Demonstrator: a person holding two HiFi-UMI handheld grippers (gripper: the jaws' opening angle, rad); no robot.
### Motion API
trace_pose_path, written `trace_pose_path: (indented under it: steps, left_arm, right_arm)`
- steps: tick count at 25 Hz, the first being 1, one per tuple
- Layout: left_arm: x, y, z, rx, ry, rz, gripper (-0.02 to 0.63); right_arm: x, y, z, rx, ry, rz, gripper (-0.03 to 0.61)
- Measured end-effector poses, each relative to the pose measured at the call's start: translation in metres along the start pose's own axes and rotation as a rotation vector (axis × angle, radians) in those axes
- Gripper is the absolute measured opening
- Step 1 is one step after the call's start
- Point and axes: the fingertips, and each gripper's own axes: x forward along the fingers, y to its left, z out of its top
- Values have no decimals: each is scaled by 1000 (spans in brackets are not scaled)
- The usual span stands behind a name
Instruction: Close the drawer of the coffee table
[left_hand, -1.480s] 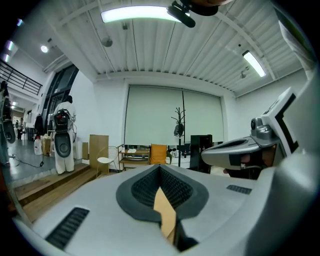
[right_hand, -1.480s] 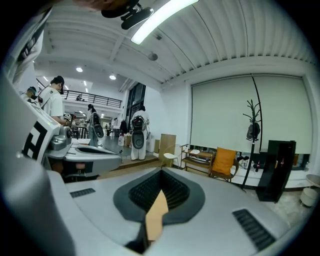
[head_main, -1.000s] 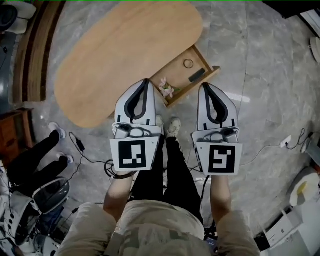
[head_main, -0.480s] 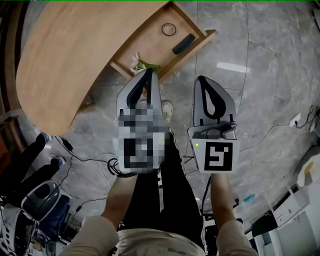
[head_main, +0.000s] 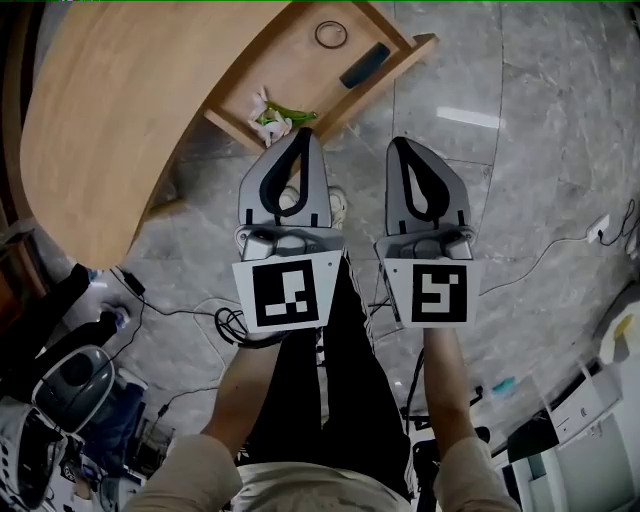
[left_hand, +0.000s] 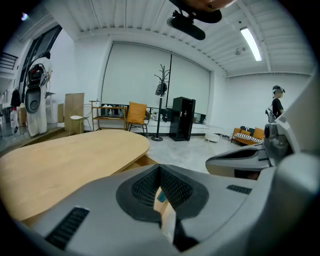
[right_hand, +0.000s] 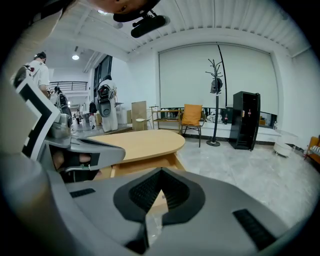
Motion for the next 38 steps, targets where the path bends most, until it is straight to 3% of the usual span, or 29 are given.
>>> trace_pose_path:
  steps: [5, 9, 13, 23, 28, 35, 38]
  left_arm:
    - [9, -7, -18, -50, 44, -5, 6]
    - [29, -28, -72, -130, 160, -12, 8]
    - [50, -37, -117, -165, 248, 30, 8]
    - [76, -37, -185, -324, 372, 160, 8]
    - [80, -26, -198, -408, 377, 238, 8]
    - [86, -23, -201, -502, 375, 288, 8]
    - [87, -20, -205, -583, 404, 340, 8]
  right_arm:
    - [-2, -3, -9, 15, 29, -5, 5]
    - [-2, -8, -17, 20, 53, -8, 5]
    - [0, -12, -28, 22, 81, -9, 5]
    - [2, -18, -58, 16, 158, -15, 5]
    - [5, -16, -63, 1, 168, -3, 5]
    - [6, -10, -69, -11, 177, 22, 5]
    - [6, -10, -70, -12, 183, 26, 5]
